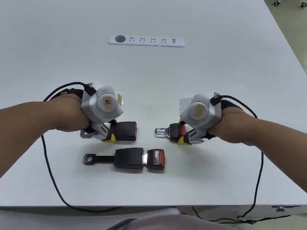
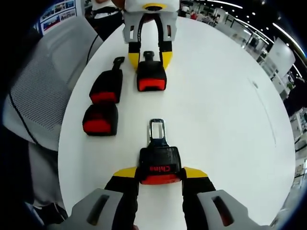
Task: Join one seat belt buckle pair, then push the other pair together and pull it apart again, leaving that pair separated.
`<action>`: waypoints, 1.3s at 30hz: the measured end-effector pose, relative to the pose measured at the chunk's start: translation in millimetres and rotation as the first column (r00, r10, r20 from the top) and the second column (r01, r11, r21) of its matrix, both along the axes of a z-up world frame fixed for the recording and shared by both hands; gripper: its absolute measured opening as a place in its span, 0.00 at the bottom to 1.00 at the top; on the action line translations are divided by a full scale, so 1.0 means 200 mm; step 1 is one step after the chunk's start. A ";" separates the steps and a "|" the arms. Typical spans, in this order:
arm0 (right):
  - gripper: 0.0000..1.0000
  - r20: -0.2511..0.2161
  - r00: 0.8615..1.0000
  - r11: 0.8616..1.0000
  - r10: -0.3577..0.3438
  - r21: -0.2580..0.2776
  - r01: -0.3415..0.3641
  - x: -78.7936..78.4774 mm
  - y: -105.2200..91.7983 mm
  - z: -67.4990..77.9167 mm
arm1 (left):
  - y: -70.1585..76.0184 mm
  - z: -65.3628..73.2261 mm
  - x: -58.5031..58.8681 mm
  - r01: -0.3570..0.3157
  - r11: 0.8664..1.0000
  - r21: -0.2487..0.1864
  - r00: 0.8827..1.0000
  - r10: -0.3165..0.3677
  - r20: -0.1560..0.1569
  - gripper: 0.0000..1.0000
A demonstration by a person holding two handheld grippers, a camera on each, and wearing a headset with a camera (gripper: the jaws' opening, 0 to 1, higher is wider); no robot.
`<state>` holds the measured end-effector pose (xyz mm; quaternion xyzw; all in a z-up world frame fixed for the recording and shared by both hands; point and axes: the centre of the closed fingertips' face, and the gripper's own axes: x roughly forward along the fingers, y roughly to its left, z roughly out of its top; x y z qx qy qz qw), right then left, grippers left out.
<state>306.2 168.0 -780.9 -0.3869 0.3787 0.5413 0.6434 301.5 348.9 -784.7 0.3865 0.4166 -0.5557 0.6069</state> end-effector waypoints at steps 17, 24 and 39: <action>0.32 -0.023 0.999 0.999 -0.031 -0.024 0.030 -0.02 -0.21 -0.02 | 0.00 0.00 0.00 -0.015 1.000 -0.012 1.000 0.015 0.003 0.32; 0.35 0.000 1.000 0.999 -0.025 -0.042 0.025 -0.02 -0.19 0.02 | -0.01 0.01 0.00 0.011 1.000 0.003 1.000 -0.011 0.020 0.32; 0.44 0.022 0.981 0.976 -0.192 0.107 0.189 0.03 -0.18 0.12 | 0.05 0.12 0.05 -0.195 0.966 -0.167 0.979 0.202 0.028 0.43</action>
